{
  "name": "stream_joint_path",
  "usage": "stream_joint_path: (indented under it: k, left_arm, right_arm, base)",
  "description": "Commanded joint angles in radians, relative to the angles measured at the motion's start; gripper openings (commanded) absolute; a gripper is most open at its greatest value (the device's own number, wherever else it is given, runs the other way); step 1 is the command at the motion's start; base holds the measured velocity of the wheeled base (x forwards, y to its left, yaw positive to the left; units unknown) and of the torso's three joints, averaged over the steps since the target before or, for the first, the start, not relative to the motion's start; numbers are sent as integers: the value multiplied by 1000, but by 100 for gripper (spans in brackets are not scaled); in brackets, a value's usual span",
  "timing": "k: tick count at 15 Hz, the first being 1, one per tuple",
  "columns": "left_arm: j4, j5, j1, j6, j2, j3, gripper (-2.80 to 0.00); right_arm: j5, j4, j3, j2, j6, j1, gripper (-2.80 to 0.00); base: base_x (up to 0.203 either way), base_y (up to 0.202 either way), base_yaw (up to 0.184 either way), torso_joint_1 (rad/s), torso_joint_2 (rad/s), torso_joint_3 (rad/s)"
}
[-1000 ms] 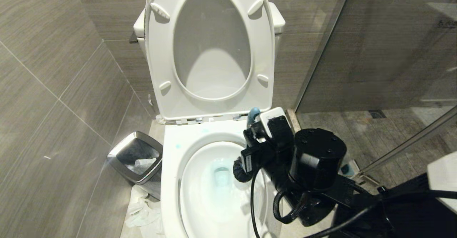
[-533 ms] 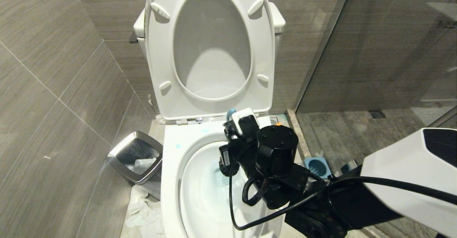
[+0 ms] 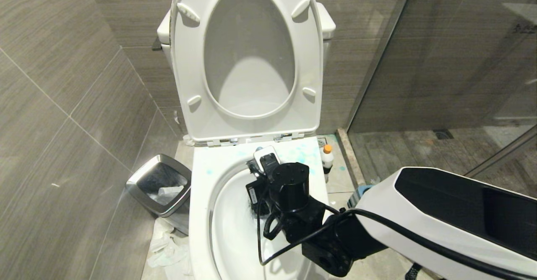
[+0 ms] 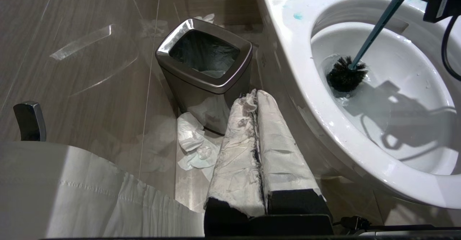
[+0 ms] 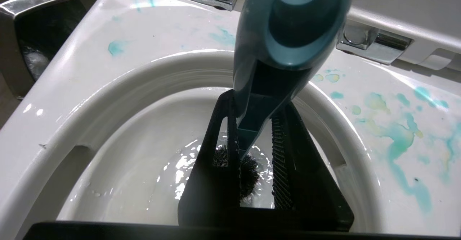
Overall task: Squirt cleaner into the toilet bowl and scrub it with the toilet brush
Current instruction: Scrub the toilet bowl
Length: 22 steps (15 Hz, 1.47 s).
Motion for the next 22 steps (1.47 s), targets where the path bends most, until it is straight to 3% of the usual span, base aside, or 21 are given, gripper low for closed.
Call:
stream_joint_path:
  k: [1,6,17,22]
  left_arm:
    - [0,0,0,0,1,0,-280]
    - [0,0,0,0,1,0,-280]
    - [0,0,0,0,1,0,-280]
    - [0,0,0,0,1,0,-280]
  right_arm:
    - [0,-4,-38,27,-4,-3,-280]
    - [6,19,-27,-72,-8,7,-280]
    - [23,31,-2,-30,34,6,-280]
    - [27,37,196,-210,35,59,-280]
  base:
    - [0,0,0,0,0,0]
    - [0,0,0,0,0,0]
    - [0,0,0,0,0,0]
    - [0,0,0,0,0,0]
